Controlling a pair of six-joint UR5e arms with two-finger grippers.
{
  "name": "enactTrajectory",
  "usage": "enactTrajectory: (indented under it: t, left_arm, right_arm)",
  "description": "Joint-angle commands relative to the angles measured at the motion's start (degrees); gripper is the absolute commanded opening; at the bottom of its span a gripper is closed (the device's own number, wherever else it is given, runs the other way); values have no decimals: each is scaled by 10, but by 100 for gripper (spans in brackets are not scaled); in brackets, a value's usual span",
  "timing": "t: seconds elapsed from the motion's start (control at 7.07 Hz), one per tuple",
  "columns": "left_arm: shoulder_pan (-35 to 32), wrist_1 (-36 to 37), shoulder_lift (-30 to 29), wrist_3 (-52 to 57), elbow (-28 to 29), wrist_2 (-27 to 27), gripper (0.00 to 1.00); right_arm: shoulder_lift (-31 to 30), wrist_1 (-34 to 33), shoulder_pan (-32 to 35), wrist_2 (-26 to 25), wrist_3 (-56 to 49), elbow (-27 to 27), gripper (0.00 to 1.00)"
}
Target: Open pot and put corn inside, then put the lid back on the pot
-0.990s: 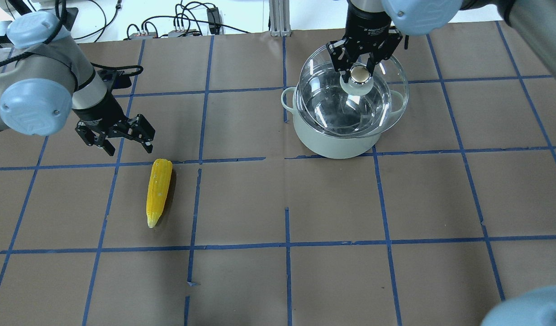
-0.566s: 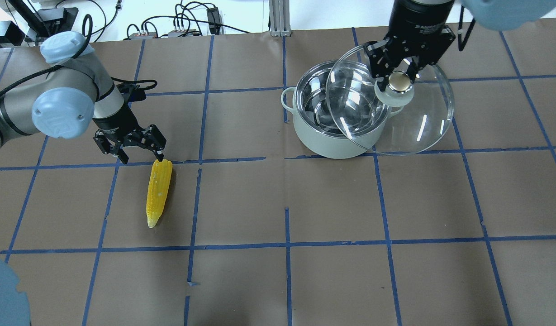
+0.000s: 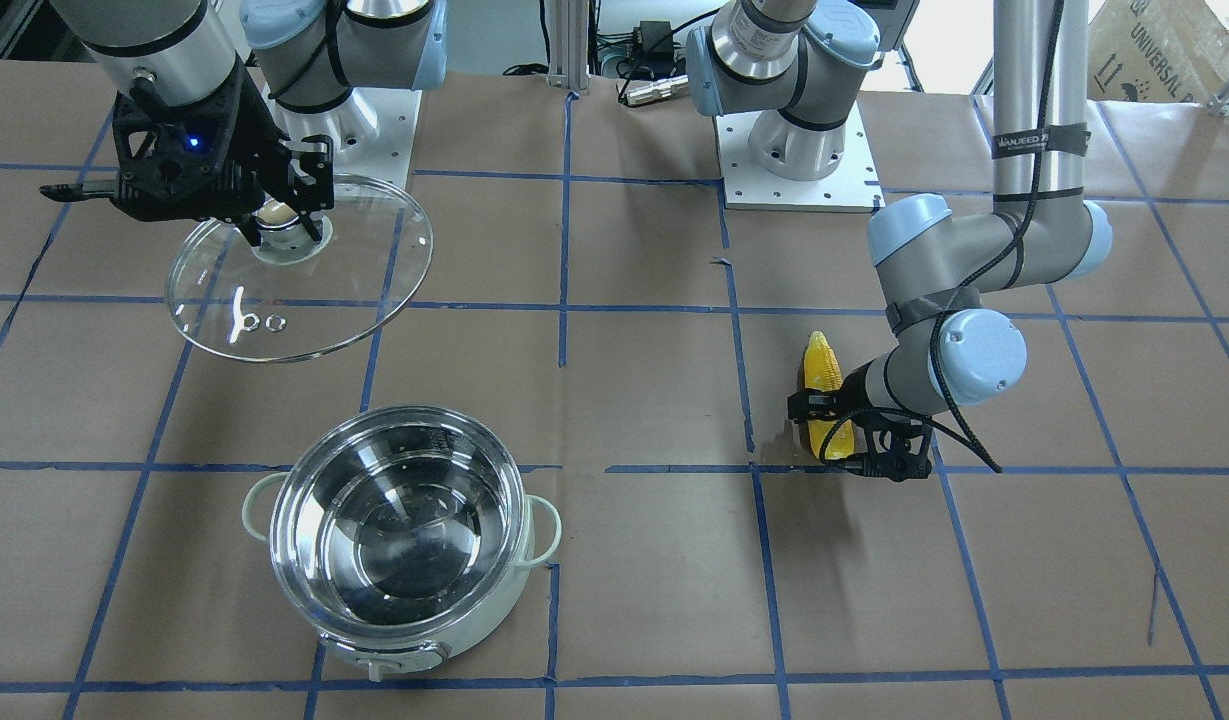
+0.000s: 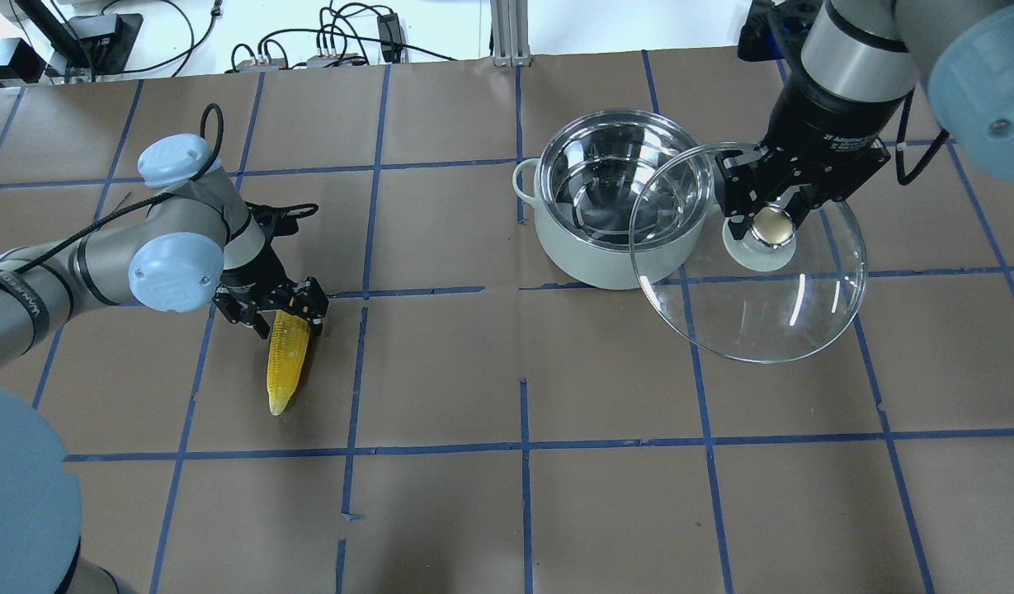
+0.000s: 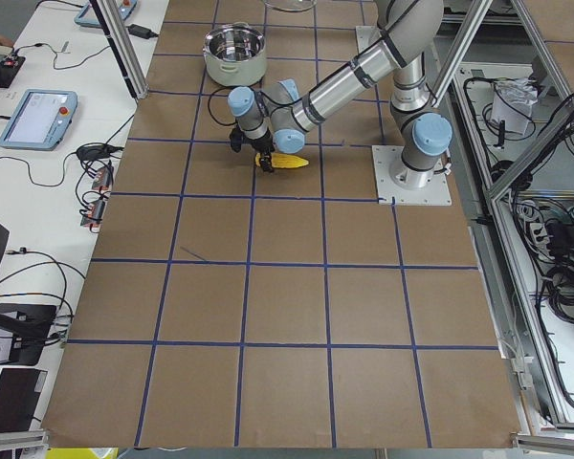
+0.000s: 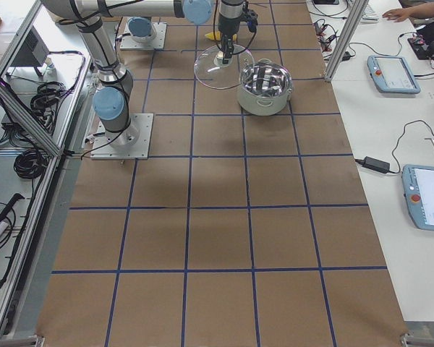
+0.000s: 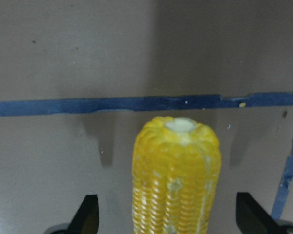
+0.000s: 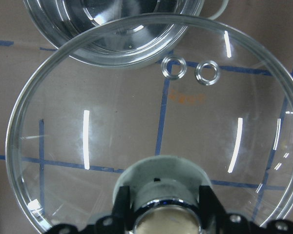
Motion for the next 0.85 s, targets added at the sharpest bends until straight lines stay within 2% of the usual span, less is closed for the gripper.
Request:
enactTrajectory:
  t: [0.0, 0.14, 0.28, 0.57, 0.71]
  left_arm:
    - [-1, 12, 17, -4, -11, 1, 22]
    - [-7, 11, 32, -22, -8, -3, 13]
    - [-55, 12, 42, -65, 7, 0, 9]
    - [-163, -16, 30, -167, 103, -9, 9]
    - [-194, -29, 19, -198, 155, -53, 9]
  right_arm:
    - [-4, -2, -1, -2, -2, 6, 20]
    - [-4, -2, -1, -4, -2, 5, 20]
    - [-4, -2, -1, -4, -2, 5, 20]
    - [-4, -2, -2, -5, -2, 6, 20]
    - [-3, 1, -3, -7, -1, 6, 20]
